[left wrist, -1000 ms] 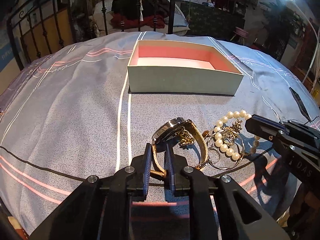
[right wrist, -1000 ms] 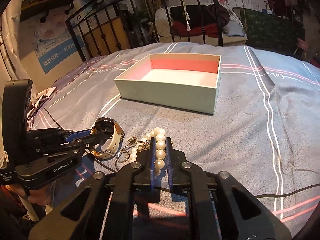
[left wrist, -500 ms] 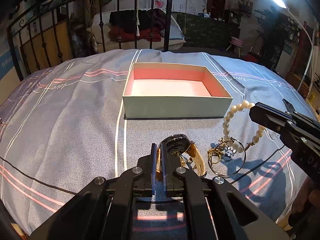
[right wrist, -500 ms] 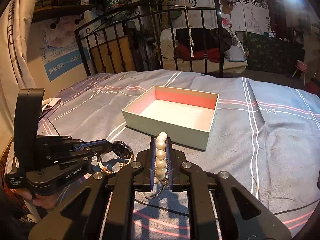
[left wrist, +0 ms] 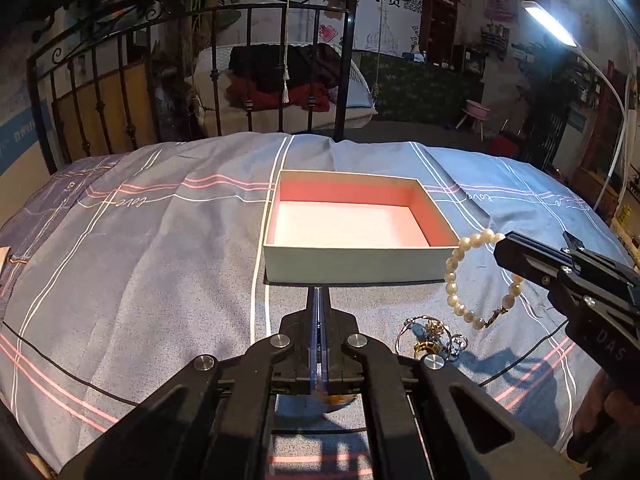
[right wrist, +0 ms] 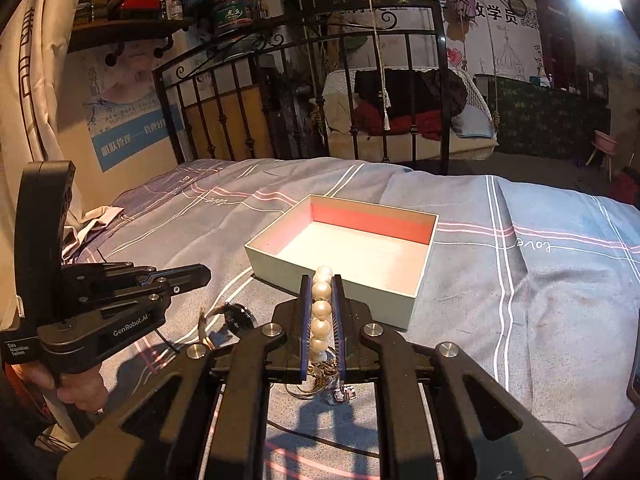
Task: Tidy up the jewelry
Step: 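Carry the pearl bracelet into the green box and open the right tool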
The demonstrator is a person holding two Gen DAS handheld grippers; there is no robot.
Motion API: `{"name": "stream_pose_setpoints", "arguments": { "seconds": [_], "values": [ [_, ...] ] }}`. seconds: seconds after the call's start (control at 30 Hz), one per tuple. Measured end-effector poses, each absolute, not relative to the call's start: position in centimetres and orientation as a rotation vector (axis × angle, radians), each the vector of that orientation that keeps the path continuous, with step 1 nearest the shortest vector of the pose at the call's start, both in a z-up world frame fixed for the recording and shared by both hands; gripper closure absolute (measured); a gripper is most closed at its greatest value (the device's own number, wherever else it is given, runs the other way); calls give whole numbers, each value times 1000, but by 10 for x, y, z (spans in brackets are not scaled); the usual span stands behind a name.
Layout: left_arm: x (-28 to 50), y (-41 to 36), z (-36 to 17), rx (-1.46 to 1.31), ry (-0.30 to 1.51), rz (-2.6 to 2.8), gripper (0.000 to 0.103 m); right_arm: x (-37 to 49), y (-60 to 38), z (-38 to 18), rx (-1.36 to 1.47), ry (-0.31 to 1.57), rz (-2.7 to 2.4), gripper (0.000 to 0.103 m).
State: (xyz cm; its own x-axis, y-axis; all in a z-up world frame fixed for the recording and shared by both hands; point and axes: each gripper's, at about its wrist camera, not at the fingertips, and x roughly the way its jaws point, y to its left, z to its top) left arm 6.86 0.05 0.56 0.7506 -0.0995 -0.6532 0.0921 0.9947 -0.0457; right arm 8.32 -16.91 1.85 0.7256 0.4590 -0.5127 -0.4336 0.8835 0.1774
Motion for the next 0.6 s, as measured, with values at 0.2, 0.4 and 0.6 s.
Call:
{"name": "stream_pose_setpoints", "arguments": {
  "seconds": [0.2,0.4,0.6],
  "values": [
    [81,-2,16,12,686,-105,103,91,-167,19,45,580,497,93],
    [101,2,12,21,715,-87,103,107,-160,18,37,587,508,93],
    [140,-2,24,7,721,-101,103,142,-148,31,17,572,510,93]
  ]
}}
